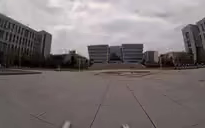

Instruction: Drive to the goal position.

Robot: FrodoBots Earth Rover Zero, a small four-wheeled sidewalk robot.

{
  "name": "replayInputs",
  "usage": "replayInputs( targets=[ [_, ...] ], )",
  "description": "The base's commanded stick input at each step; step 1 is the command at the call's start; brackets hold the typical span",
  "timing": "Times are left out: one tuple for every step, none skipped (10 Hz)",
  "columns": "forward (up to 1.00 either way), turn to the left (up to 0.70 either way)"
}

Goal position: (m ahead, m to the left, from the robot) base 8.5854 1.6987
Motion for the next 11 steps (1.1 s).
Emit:
replayInputs(
  targets=[
    [0.70, 0.29],
    [0.70, 0.27],
    [0.70, 0.03],
    [0.70, 0.00],
    [0.70, 0.00],
    [0.70, 0.00],
    [0.70, 0.00],
    [0.70, 0.00],
    [0.70, 0.00],
    [0.70, 0.00],
    [0.70, 0.00]
  ],
)
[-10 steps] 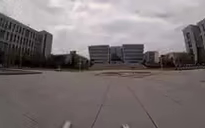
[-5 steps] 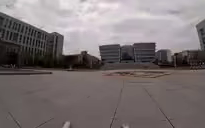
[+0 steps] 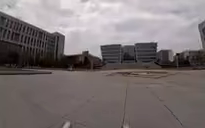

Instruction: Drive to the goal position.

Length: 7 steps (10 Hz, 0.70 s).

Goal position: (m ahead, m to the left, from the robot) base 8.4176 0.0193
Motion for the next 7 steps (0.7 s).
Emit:
replayInputs(
  targets=[
    [0.70, 0.00],
    [0.70, 0.00],
    [0.70, 0.00],
    [0.70, 0.01],
    [0.70, 0.09],
    [0.70, 0.29],
    [0.70, 0.35]
  ],
)
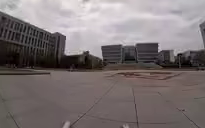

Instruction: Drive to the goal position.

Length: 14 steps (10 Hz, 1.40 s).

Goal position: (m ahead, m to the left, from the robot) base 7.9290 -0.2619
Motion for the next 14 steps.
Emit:
replayInputs(
  targets=[
    [0.70, 0.21],
    [0.70, 0.04],
    [0.70, 0.00],
    [0.70, 0.00],
    [0.70, 0.00],
    [0.70, 0.00],
    [0.70, 0.00],
    [0.70, 0.00],
    [0.70, 0.00],
    [0.70, 0.00],
    [0.70, 0.00],
    [0.70, 0.01],
    [0.70, 0.03],
    [0.70, 0.09]
  ],
)
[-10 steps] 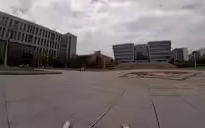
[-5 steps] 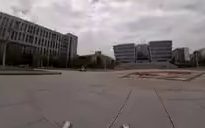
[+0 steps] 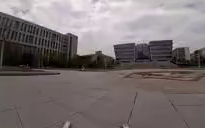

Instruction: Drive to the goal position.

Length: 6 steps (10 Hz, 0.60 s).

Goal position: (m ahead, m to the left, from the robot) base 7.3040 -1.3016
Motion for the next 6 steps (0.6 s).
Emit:
replayInputs(
  targets=[
    [0.70, 0.14],
    [0.70, 0.12],
    [0.70, 0.04],
    [0.70, 0.00],
    [0.70, 0.00],
    [0.70, 0.00]
  ],
)
